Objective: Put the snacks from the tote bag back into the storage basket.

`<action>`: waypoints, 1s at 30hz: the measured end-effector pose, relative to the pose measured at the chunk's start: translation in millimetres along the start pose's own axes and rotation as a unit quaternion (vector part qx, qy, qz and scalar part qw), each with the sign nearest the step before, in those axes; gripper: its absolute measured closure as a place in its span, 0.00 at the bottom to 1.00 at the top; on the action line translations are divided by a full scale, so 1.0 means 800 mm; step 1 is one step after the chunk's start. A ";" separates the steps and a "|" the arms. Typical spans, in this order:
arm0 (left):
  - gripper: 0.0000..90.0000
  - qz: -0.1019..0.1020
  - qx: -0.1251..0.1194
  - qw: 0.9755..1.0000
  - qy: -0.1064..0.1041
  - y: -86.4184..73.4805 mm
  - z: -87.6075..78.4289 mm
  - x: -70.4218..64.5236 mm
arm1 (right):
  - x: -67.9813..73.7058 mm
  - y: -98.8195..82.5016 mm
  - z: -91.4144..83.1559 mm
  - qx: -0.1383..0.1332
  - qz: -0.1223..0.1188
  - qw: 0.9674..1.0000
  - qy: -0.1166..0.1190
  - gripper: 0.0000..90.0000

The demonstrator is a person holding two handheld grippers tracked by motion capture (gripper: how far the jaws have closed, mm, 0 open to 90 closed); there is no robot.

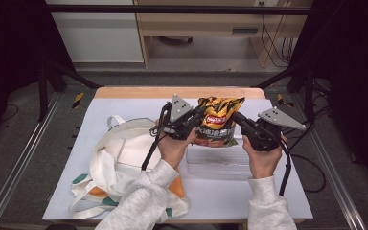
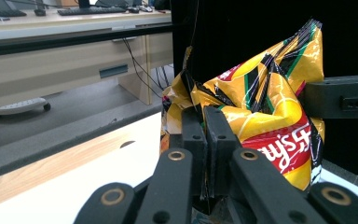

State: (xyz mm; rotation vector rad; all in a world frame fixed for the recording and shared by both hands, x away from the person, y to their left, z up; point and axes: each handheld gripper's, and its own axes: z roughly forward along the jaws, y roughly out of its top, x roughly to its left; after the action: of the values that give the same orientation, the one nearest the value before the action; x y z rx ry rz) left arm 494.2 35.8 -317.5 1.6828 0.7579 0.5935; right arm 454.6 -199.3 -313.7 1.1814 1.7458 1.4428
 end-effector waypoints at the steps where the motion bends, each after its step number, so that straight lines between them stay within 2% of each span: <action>1: 0.98 0.000 0.003 1.000 0.000 -0.002 0.002 0.001 | -0.001 -0.002 0.002 0.004 0.000 1.000 -0.001 1.00; 14: 0.98 -0.002 0.033 0.999 0.013 -0.028 0.023 0.010 | -0.012 -0.025 0.031 0.034 0.005 0.999 -0.006 1.00; 18: 0.98 -0.013 0.042 0.999 0.015 -0.040 0.030 0.017 | -0.012 -0.033 0.043 0.046 0.000 0.999 -0.010 1.00; 23: 0.97 -0.016 0.056 0.998 0.015 -0.048 0.037 0.020 | -0.013 -0.040 0.052 0.061 0.000 0.998 -0.015 1.00; 27: 0.96 -0.015 0.066 0.998 0.017 -0.054 0.041 0.020 | -0.016 -0.045 0.056 0.071 0.009 0.997 -0.016 1.00; 30: 0.95 -0.017 0.067 0.997 0.020 -0.056 0.043 0.022 | -0.017 -0.049 0.059 0.075 0.010 0.997 -0.015 1.00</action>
State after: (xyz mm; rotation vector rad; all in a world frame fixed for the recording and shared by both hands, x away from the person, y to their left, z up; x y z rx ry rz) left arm 522.8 33.5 -369.3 1.7820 0.8692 0.5638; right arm 490.9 -191.1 -364.3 1.2945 1.8531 1.3157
